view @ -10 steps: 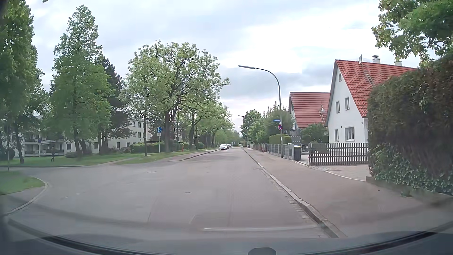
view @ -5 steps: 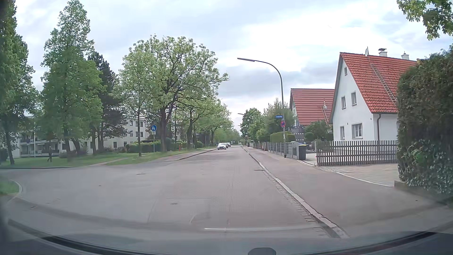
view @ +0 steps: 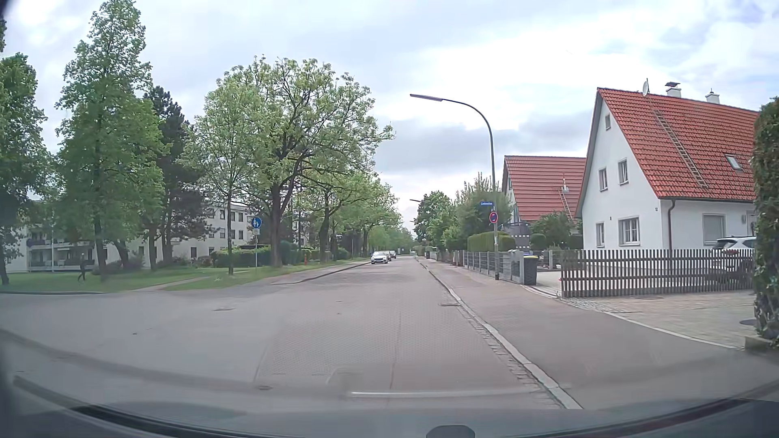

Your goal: Follow the waypoints while adhering to traffic rules and regulations

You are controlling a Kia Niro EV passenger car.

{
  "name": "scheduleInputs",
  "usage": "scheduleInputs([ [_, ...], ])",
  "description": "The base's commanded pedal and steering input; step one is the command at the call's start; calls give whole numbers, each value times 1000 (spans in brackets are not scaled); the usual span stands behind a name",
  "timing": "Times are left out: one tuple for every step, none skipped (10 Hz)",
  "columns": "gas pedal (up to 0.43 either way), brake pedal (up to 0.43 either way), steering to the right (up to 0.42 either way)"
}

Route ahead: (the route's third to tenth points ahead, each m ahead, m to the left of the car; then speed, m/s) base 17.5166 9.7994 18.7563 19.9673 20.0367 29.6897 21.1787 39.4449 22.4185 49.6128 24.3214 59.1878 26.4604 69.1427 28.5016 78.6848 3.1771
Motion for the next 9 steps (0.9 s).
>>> scheduleInputs([
  [0,0,-7],
  [0,0,-6],
  [0,0,-5],
  [0,0,-6],
  [0,0,-8],
  [0,0,-7],
  [0,0,-7],
  [0,0,-7],
  [0,0,-7],
])
